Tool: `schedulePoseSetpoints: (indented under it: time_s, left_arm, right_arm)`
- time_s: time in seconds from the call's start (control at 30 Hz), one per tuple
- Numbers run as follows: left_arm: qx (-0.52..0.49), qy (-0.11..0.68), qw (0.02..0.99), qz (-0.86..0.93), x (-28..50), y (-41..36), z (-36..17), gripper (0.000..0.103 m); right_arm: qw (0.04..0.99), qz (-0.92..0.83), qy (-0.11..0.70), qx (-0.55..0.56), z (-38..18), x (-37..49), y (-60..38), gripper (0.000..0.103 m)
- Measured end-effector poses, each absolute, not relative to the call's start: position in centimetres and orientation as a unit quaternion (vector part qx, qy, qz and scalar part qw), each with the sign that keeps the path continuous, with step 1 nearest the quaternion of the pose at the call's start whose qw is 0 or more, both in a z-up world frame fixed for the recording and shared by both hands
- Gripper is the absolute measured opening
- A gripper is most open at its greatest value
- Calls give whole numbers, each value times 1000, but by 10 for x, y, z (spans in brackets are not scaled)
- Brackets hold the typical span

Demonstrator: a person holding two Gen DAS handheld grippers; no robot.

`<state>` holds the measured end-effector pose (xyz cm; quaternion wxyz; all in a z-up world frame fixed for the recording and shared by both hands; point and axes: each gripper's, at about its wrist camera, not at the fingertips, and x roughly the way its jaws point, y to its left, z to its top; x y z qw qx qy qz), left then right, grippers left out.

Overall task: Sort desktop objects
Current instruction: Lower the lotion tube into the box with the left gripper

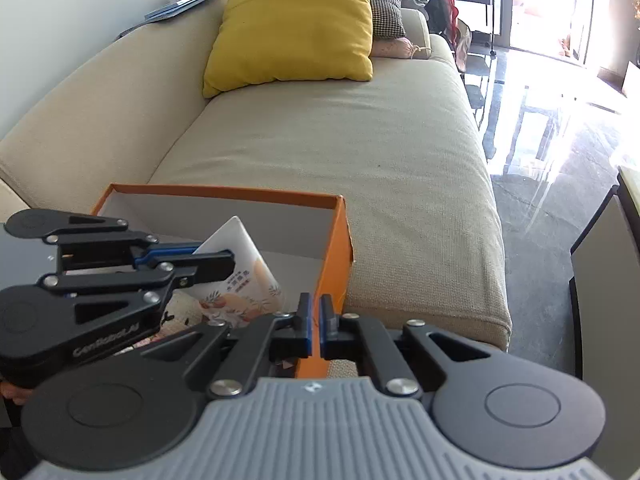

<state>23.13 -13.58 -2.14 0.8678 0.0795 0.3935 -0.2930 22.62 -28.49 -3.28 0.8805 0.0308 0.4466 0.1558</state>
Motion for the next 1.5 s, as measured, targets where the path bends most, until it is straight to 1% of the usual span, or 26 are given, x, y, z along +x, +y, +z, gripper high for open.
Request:
schedulePoseSetpoints:
  time_s: [0.23, 0.5, 0.6, 0.77, 0.83, 1.07, 1.23, 1.3, 1.33, 1.37, 1.43, 1.47, 1.5]
  left_arm:
    - [26, 442, 854, -275, 248, -142, -46, 5]
    - [-64, 479, 839, -252, 263, -133, -49, 7]
    - [-88, 488, 829, -259, 264, -130, -50, 10]
    - [-77, 482, 833, -261, 255, -130, -44, 11]
    - [-74, 476, 836, -262, 251, -130, -38, 17]
    - [-41, 425, 867, -258, 213, -115, 5, 17]
    - [-13, 380, 891, -248, 164, -88, 40, 17]
    - [-7, 374, 894, -246, 143, -73, 47, 17]
    - [-3, 373, 896, -240, 131, -66, 49, 18]
    - [1, 371, 899, -232, 121, -59, 50, 18]
    - [6, 373, 903, -214, 101, -44, 47, 26]
    - [5, 379, 903, -204, 93, -37, 44, 27]
    - [5, 387, 901, -193, 86, -31, 38, 27]
  right_arm:
    - [870, 159, 464, 51, -60, 234, -290, 4]
    - [865, 165, 472, 42, -67, 237, -286, 5]
    - [866, 167, 471, 35, -65, 235, -283, 5]
    - [867, 162, 470, 14, -61, 229, -279, 7]
    - [870, 157, 468, 1, -59, 227, -278, 11]
    - [880, 157, 447, -25, -40, 206, -272, 12]
    - [899, 173, 399, -47, -18, 170, -261, 13]
    - [906, 187, 375, -49, -11, 151, -255, 19]
    - [907, 197, 369, -47, -9, 141, -252, 25]
    - [906, 208, 365, -45, -9, 132, -248, 27]
    - [901, 224, 371, -37, -13, 113, -240, 28]
    - [895, 231, 379, -32, -18, 106, -235, 33]
    - [888, 237, 394, -25, -24, 96, -229, 35]
